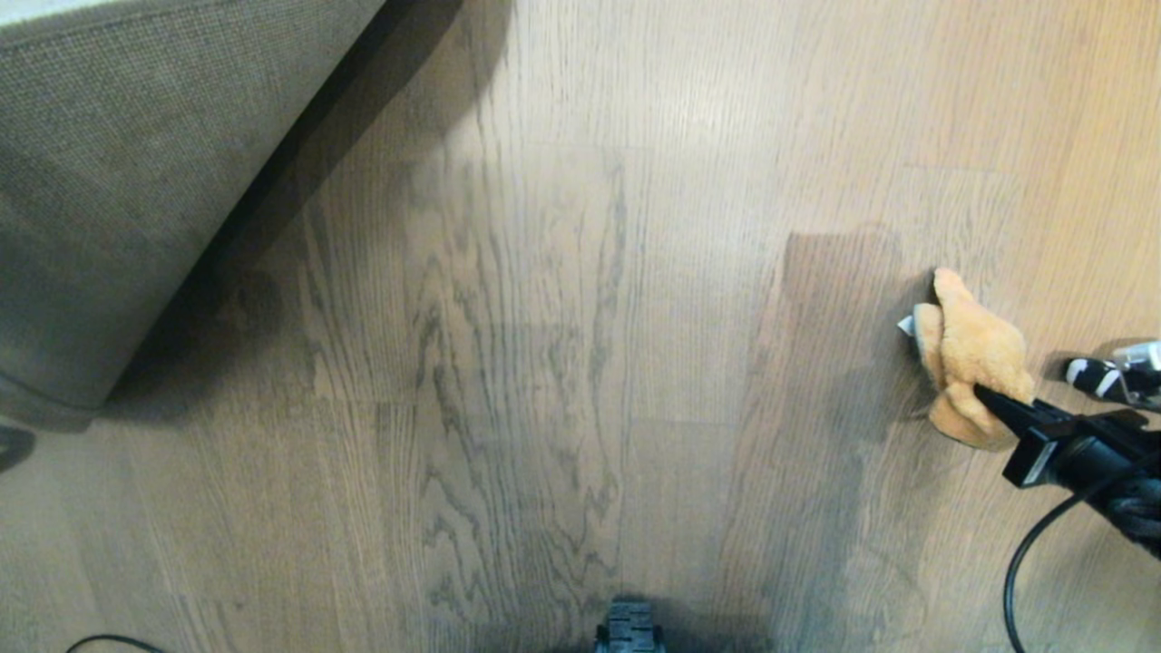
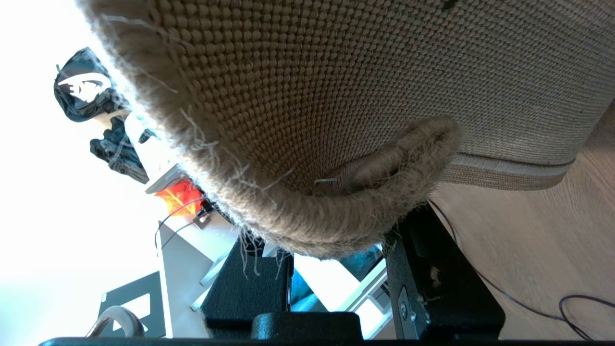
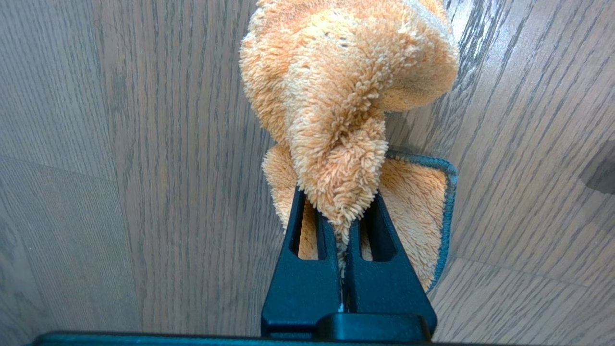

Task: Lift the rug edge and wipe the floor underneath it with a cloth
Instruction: Pick up the rag

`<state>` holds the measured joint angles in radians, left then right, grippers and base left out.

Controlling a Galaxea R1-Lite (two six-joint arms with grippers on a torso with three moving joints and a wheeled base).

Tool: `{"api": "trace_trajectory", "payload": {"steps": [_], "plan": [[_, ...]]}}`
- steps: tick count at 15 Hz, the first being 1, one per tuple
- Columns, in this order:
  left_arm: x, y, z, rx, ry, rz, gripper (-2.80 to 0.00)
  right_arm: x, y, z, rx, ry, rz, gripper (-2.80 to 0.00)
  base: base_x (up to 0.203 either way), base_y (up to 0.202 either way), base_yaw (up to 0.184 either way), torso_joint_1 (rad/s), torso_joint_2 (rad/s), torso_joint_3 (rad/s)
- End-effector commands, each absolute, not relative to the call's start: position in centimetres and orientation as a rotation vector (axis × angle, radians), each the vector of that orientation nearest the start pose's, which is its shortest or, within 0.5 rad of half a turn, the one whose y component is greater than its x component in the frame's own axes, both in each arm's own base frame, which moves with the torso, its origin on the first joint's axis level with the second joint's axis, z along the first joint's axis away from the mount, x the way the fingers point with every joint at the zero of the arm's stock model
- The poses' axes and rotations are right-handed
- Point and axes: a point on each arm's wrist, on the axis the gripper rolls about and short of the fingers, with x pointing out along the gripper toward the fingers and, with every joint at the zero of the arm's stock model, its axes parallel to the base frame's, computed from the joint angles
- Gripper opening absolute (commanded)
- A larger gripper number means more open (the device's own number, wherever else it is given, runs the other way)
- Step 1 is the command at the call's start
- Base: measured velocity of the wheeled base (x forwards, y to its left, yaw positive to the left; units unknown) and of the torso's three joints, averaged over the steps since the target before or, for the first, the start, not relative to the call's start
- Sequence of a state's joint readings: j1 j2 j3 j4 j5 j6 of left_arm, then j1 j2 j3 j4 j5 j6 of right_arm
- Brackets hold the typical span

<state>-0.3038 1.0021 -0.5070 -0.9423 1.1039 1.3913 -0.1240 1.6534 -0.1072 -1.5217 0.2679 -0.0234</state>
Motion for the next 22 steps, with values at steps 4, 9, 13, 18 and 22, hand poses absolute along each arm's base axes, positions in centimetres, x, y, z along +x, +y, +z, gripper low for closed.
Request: {"api": "trace_trajectory", "payload": {"steps": [4,9,13,18,22], "plan": [[11.03,-1.34,27.52,1.007,0.251,0.869,-2.8,20.5,-1.96,12.92,-0.03,-0.028,0.145,-2.8,0.0,0.0,0.0,0.0,0.0,0.0],[11.04,-1.35,27.36,1.01,0.255,0.867,-2.8,20.47,-1.95,12.89,-0.029,-0.027,0.145,-2.8,0.0,0.0,0.0,0.0,0.0,0.0],[11.04,-1.35,27.37,1.009,0.254,0.868,-2.8,20.42,-1.95,12.79,-0.028,-0.021,0.145,-2.8,0.0,0.0,0.0,0.0,0.0,0.0],[11.08,-1.36,27.35,1.01,0.255,0.867,-2.8,20.32,-1.93,12.73,-0.028,-0.018,0.146,-2.8,0.0,0.0,0.0,0.0,0.0,0.0],[11.08,-1.36,27.35,1.01,0.255,0.867,-2.8,20.32,-1.93,12.73,-0.028,-0.018,0.146,-2.8,0.0,0.0,0.0,0.0,0.0,0.0]]}}
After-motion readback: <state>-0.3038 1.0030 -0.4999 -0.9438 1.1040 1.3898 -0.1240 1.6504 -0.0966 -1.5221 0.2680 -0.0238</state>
